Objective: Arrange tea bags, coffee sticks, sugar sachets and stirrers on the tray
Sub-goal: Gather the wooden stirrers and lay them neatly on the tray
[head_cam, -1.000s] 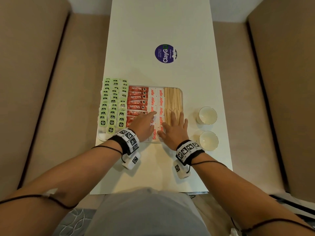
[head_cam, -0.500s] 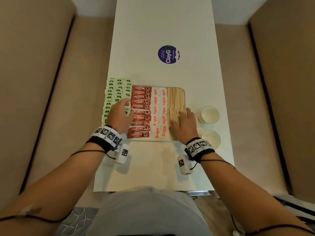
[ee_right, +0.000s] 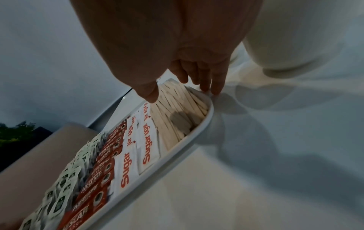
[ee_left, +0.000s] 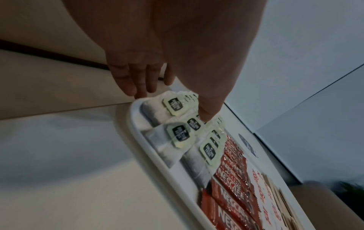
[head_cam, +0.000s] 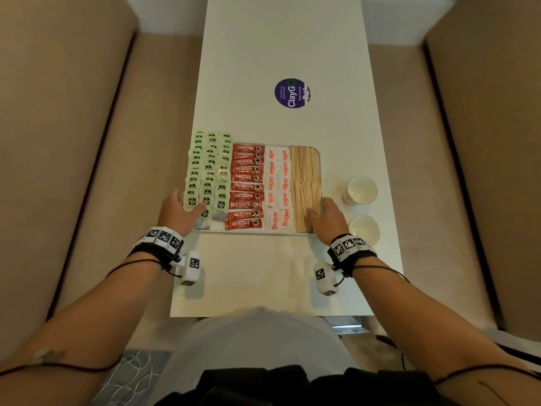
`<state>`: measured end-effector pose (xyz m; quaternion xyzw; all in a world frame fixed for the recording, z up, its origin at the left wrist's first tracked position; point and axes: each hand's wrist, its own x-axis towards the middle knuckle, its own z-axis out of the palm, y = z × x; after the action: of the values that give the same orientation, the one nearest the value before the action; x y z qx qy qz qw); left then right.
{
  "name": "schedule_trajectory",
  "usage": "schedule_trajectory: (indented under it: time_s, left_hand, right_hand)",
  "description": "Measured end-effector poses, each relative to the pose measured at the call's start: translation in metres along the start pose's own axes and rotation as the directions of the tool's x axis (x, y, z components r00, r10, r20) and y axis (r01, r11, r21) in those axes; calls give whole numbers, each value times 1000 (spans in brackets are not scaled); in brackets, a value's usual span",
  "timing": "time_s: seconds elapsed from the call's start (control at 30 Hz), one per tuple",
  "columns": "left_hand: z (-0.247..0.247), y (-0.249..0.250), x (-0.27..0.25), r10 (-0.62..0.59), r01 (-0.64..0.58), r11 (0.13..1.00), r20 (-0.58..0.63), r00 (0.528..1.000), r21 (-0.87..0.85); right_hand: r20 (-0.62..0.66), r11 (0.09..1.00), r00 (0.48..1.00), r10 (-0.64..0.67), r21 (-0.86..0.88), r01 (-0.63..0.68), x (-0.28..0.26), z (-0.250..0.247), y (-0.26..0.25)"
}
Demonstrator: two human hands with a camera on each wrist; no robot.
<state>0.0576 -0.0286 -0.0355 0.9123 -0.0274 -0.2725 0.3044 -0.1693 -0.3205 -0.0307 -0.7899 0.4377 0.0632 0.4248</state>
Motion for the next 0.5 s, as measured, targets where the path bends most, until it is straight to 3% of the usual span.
schedule_trajectory:
  time_s: [0.17, 0.33, 0.5]
  left_hand:
    - [-1, 3, -6, -64, 63, 996, -11, 998, -63]
    - [3, 3, -12, 40, -42, 997, -33, 999, -59]
    - [4, 11, -17, 5, -5, 999, 7, 1000, -53]
  right_hand:
    - [-18, 1000, 1000, 19, 1, -19, 4, 0, 2]
    - [-53, 997, 996, 74, 27, -72, 8, 0, 1]
    - [-46, 995, 994, 98, 23, -97, 7, 3, 0]
